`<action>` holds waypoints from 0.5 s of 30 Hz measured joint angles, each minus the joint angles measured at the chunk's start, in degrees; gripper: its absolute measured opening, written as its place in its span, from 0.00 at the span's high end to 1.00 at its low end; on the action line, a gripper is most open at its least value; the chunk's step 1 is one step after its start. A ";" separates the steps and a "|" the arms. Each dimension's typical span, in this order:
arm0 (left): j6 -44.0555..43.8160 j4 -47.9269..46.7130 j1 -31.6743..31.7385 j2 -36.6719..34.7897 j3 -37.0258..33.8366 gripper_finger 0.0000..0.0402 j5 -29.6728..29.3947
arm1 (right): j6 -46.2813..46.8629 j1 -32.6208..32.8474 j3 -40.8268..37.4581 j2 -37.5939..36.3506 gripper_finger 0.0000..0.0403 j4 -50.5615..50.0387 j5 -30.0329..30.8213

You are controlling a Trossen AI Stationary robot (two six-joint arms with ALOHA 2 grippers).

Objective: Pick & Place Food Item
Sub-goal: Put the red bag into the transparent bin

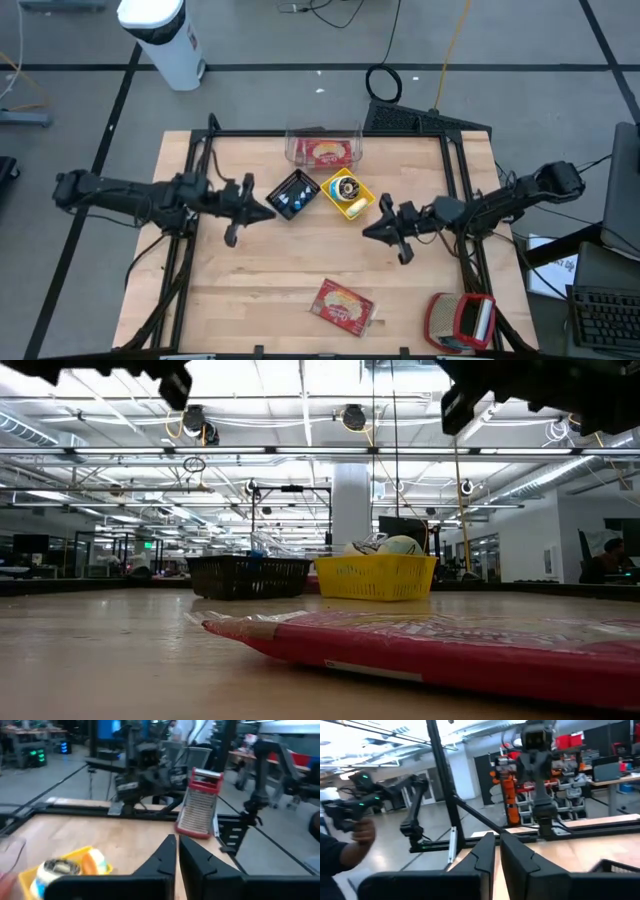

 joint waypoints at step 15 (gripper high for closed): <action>-7.60 21.54 -8.84 -4.79 -19.12 0.95 -3.39 | -3.12 18.94 13.05 19.84 0.93 7.62 11.93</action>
